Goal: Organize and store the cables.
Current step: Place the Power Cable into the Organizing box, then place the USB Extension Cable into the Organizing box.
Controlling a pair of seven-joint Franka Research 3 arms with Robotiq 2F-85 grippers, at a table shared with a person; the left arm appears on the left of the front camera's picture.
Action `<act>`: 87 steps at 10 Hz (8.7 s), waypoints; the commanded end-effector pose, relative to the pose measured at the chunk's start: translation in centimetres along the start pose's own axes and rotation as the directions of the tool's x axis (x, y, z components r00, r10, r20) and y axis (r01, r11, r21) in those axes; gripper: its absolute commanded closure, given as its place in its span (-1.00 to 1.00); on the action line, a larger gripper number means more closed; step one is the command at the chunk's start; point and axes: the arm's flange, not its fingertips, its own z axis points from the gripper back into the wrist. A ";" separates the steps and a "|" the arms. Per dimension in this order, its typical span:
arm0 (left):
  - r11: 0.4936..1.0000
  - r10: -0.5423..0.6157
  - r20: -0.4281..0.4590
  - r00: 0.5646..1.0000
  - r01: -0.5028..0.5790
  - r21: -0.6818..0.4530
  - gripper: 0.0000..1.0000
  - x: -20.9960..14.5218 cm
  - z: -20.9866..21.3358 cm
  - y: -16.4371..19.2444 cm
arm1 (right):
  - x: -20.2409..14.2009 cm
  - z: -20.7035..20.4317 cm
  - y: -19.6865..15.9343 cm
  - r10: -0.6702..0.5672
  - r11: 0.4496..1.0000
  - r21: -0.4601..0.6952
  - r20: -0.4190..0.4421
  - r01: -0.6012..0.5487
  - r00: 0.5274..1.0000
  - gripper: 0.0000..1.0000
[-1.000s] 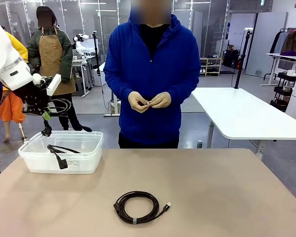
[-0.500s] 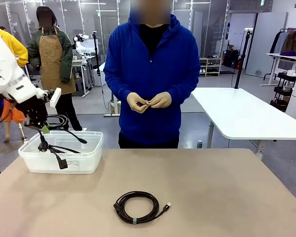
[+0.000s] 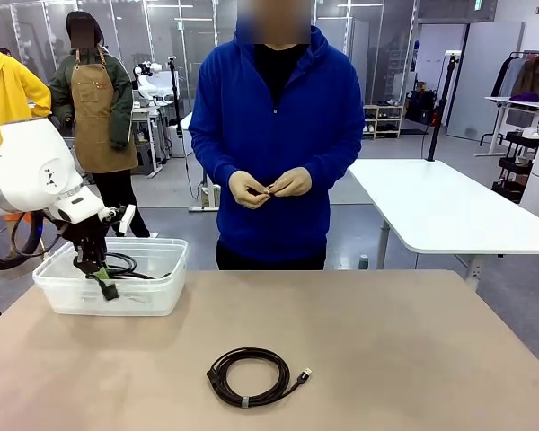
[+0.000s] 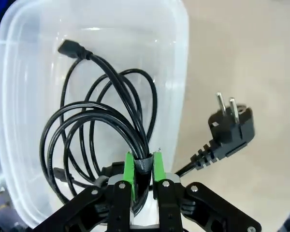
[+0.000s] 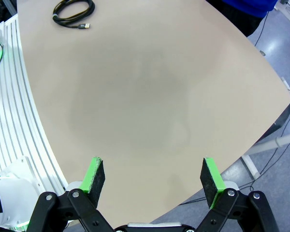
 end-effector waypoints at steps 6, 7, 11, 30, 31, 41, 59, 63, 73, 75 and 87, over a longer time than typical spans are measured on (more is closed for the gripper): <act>0.986 0.161 -0.051 0.986 -0.162 -0.032 0.65 -0.6 -0.2 2.6 | 0.1 0.0 0.1 -0.002 1.000 -0.001 0.011 0.002 1.000 -1.00; 0.984 0.175 -0.023 0.984 -0.176 -0.018 0.65 -0.4 0.3 2.7 | 0.1 0.0 0.1 -0.002 1.000 -0.001 0.011 0.002 1.000 -1.00; 0.980 0.193 0.014 0.981 -0.194 0.040 -0.85 -0.5 2.4 2.4 | 0.1 0.0 0.1 -0.002 1.000 -0.001 0.011 0.002 1.000 -1.00; 0.983 0.180 0.000 0.984 -0.180 0.039 -1.00 -0.7 3.0 2.6 | 0.1 0.0 0.1 -0.002 1.000 -0.001 0.011 0.002 1.000 -1.00; 0.983 0.180 0.000 0.984 -0.180 0.039 -1.00 -0.7 3.0 2.6 | 0.1 0.0 0.1 -0.002 1.000 -0.001 0.011 0.002 1.000 -1.00; 0.972 -0.139 0.244 0.960 0.180 -0.153 -1.00 -6.6 15.0 -11.4 | 0.1 0.0 0.1 -0.002 1.000 -0.001 0.011 0.002 1.000 -1.00; 0.982 -0.180 0.074 0.981 0.183 -0.037 -1.00 13.4 11.6 -29.4 | 0.1 0.0 0.1 -0.002 1.000 -0.001 0.011 0.002 1.000 -1.00; 0.996 -0.087 -0.068 0.994 0.085 -0.031 -1.00 21.3 7.0 -32.0 | 0.1 0.0 0.1 -0.002 1.000 -0.001 0.011 0.002 1.000 -1.00; 0.998 -0.061 0.001 0.998 0.061 -0.009 -1.00 28.2 -4.9 -29.4 | 0.1 0.0 0.1 -0.002 1.000 -0.001 0.011 0.002 1.000 -1.00; 0.998 -0.061 0.003 0.998 0.061 -0.010 -1.00 27.5 -4.9 -29.9 | 0.1 0.0 0.1 -0.002 1.000 -0.001 0.011 0.002 1.000 -1.00; 0.998 -0.061 -0.028 0.998 0.060 -0.031 -1.00 30.9 -12.2 -27.5 | 0.1 0.0 0.1 -0.002 1.000 -0.001 0.011 0.002 1.000 -1.00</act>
